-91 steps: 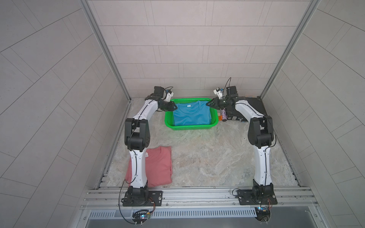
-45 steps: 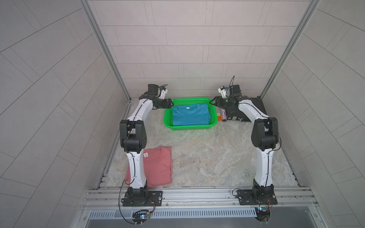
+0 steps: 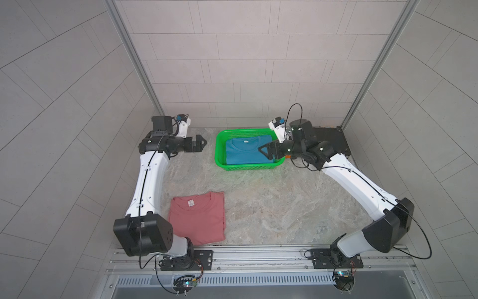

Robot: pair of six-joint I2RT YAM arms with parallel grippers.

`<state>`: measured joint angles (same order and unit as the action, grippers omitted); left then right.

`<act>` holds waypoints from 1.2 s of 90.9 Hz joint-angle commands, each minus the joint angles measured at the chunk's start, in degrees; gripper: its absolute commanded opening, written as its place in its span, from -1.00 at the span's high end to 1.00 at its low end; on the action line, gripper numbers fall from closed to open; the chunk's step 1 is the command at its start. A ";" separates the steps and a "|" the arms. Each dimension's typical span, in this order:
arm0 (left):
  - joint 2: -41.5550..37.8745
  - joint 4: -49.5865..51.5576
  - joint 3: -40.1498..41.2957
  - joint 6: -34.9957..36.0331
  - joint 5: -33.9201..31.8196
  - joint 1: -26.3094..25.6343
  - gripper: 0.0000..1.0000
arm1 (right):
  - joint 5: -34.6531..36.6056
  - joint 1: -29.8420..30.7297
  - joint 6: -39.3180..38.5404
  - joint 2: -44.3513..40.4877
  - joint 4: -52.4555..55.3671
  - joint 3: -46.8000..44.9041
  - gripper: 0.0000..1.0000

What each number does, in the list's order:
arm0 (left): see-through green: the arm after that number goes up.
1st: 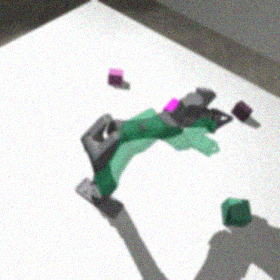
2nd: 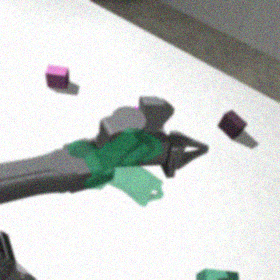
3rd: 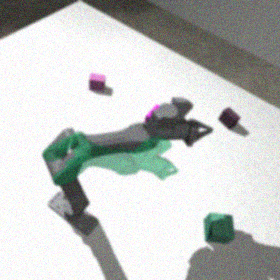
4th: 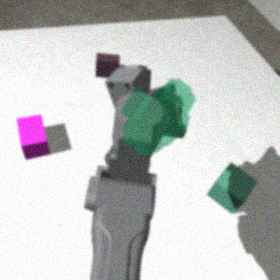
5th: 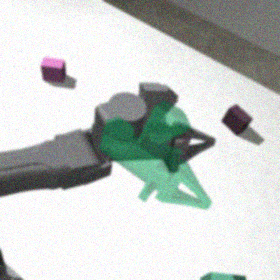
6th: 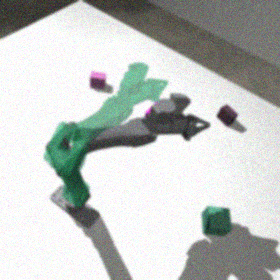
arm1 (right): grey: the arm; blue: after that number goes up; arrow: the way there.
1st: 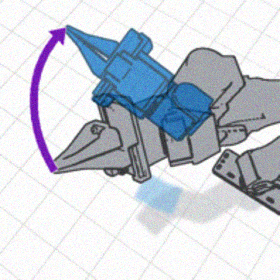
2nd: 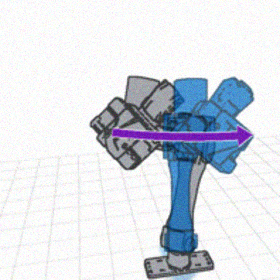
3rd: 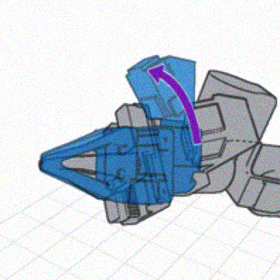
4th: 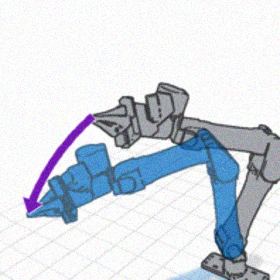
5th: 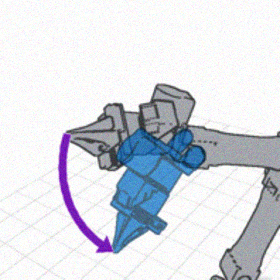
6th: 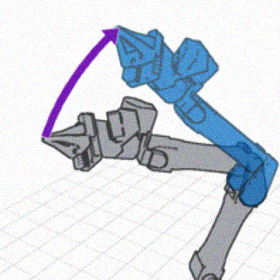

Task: Put the folded t-shirts into the basket
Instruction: Move the T-shirt to the center of the board.

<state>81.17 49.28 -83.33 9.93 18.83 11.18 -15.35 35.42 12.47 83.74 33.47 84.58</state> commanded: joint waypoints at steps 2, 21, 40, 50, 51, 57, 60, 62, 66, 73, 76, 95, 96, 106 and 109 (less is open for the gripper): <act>-4.59 8.91 9.88 9.94 -0.14 5.72 -1.00 | 11.38 6.68 1.93 -2.86 2.24 -5.60 -1.00; -13.47 4.73 26.00 14.49 -0.30 19.68 -1.00 | 16.60 21.44 3.99 1.63 -6.84 -14.32 -1.00; -12.32 -1.16 31.43 11.03 -2.45 26.96 -1.00 | 11.61 32.20 -3.83 19.12 -14.23 -7.15 -1.00; -8.91 -1.47 30.47 10.35 -3.61 28.47 -1.00 | 5.10 32.43 -5.44 27.04 -16.32 -1.87 -1.00; -8.56 -1.51 30.36 10.27 -3.71 28.68 -1.00 | 4.52 32.43 -5.57 27.94 -16.33 -1.34 -1.00; -6.90 -1.41 29.62 9.75 -3.53 29.48 -1.00 | 1.53 32.39 -6.68 32.22 -13.70 2.86 -1.00; -6.20 -1.27 29.29 9.54 -3.29 29.95 -1.00 | 1.09 32.38 -7.25 33.99 -11.57 4.99 -1.00; -5.69 -1.15 29.15 9.37 -3.17 30.28 -1.00 | 1.11 32.38 -7.34 35.32 -10.46 6.33 -1.00; -5.03 -1.18 29.09 9.09 -3.06 30.70 -1.00 | 0.90 32.12 -7.58 37.70 -7.53 9.45 -1.00; -4.26 -2.02 29.33 8.45 -3.46 31.24 -1.00 | 1.29 31.92 -8.14 41.37 -3.53 13.24 -1.00; -4.06 -2.19 29.39 8.19 -3.67 31.39 -1.00 | 1.54 31.92 -8.45 42.43 -2.91 13.82 -1.00; -4.32 -2.51 29.45 7.95 -4.28 31.71 -1.00 | 0.77 28.58 -7.71 43.60 -2.81 9.49 -1.00; -4.38 -2.56 29.45 7.93 -4.39 31.71 -1.00 | 0.59 28.35 -7.54 43.30 -3.07 8.86 -1.00; -5.22 -3.28 29.42 6.82 -4.89 31.71 -1.00 | -2.11 25.68 -6.29 39.87 -6.32 2.62 -1.00; -5.52 -3.27 29.31 6.54 -4.79 31.71 -1.00 | -2.25 25.06 -6.28 38.88 -6.92 0.66 -1.00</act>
<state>76.82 46.57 -52.97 17.72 14.17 42.44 -16.51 63.66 4.82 124.79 24.77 91.70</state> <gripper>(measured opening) 0.993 0.999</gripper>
